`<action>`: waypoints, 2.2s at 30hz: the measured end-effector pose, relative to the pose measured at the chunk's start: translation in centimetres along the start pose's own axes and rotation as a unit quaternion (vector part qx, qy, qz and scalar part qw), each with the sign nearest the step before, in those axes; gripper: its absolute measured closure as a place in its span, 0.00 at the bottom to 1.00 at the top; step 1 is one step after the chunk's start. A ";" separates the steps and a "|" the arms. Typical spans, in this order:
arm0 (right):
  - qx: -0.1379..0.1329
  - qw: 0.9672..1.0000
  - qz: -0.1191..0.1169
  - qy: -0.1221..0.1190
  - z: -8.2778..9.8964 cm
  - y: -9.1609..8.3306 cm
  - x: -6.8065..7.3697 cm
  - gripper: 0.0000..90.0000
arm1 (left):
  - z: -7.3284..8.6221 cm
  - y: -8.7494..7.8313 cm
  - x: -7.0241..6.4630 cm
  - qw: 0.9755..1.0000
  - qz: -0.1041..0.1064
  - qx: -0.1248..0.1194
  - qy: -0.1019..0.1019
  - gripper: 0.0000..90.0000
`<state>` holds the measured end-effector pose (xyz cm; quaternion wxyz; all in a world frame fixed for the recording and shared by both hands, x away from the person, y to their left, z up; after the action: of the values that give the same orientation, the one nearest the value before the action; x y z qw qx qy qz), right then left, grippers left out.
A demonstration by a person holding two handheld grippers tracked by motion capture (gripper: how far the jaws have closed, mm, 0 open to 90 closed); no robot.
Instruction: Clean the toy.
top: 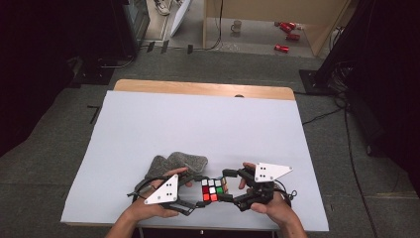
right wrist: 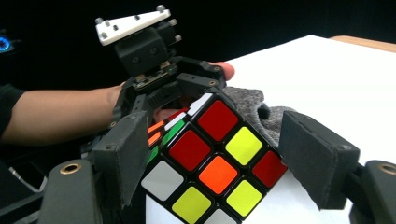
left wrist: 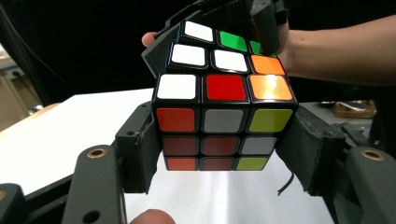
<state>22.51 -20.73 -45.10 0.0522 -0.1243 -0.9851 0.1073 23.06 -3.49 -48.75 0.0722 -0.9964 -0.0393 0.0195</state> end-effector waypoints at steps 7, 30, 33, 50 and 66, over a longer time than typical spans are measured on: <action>0.028 0.999 -0.021 -0.028 0.4 0.2 0.6 0.23 | 0.2 0.2 -0.2 1.000 0.014 0.005 -0.012 0.39; 0.114 0.987 0.000 -0.113 1.5 1.4 1.8 0.37 | -0.3 -0.3 -0.2 0.995 0.051 -0.004 -0.083 0.39; 0.112 0.988 -0.003 -0.105 1.4 1.5 1.9 0.38 | -0.3 -0.3 -0.1 0.995 0.050 -0.003 -0.086 0.37; 0.051 0.997 0.016 -0.055 0.3 0.3 1.0 0.38 | -0.1 -0.2 0.3 0.996 0.008 0.018 -0.090 0.33; 0.049 0.997 0.016 -0.061 0.1 0.8 1.4 0.37 | -0.6 -0.8 0.3 0.993 0.031 0.003 -0.110 0.38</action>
<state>21.30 -19.65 -45.24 -0.0035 -0.1304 -0.9778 0.1640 23.35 -2.71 -48.06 0.0694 -0.9888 -0.0162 0.1312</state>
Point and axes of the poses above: each handheld gripper's, and its own axes: y roughly forward along the jaws, z roughly out of its underside, x roughly to its left, the point moved 6 cm from there along y, roughly forward along the jaws, and after that the axes turned 10 degrees about -y, right-handed, at the moved point
